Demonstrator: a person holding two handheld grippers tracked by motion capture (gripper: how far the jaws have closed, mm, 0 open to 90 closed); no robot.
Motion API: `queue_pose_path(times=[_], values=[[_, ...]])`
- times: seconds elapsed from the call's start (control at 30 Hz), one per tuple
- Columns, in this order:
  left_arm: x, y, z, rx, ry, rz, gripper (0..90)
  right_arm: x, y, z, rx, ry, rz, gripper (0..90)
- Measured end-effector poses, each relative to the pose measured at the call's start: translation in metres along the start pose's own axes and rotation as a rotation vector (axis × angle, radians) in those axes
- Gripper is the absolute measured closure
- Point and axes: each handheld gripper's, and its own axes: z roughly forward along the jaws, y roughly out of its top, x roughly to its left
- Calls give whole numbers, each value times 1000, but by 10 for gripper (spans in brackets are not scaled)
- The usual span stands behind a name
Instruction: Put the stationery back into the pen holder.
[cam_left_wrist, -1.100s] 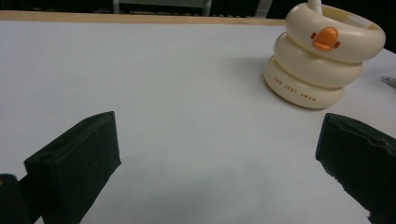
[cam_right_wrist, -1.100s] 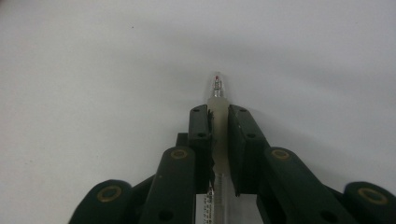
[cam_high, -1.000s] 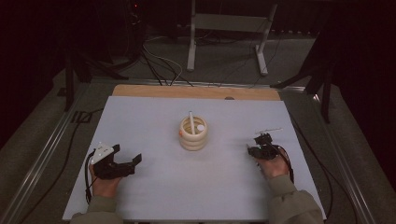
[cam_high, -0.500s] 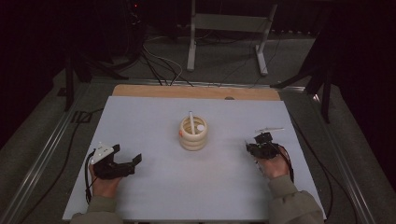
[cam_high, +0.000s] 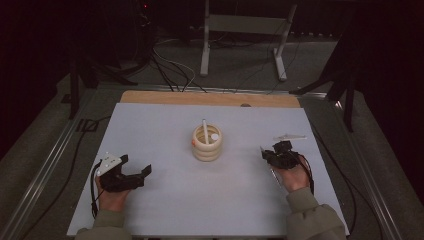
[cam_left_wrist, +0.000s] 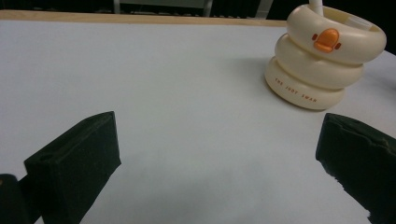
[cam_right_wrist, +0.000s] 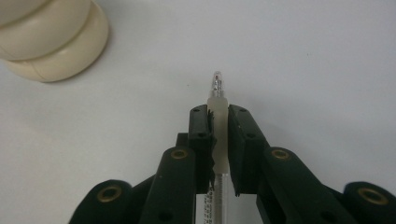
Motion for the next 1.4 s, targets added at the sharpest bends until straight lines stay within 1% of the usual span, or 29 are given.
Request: queue_pose_path(times=[0.23,0.67,0.73,0.83,1.13,1.4], values=[[0,0,0,0,0,0,1,7,8,-8,-30,10,-19,809],[0,0,0,1,-1,0,1,21,20,-16,-67,39,-47,809],[0,0,0,2,-1,2,1,23,21,-17,-71,44,-48,809],[0,0,0,1,-1,0,1,28,25,-18,-82,53,-59,809],[1,0,0,2,-2,0,1,38,35,-19,-94,60,-86,809],[1,0,0,2,-2,0,1,45,43,-22,-112,79,-96,809]])
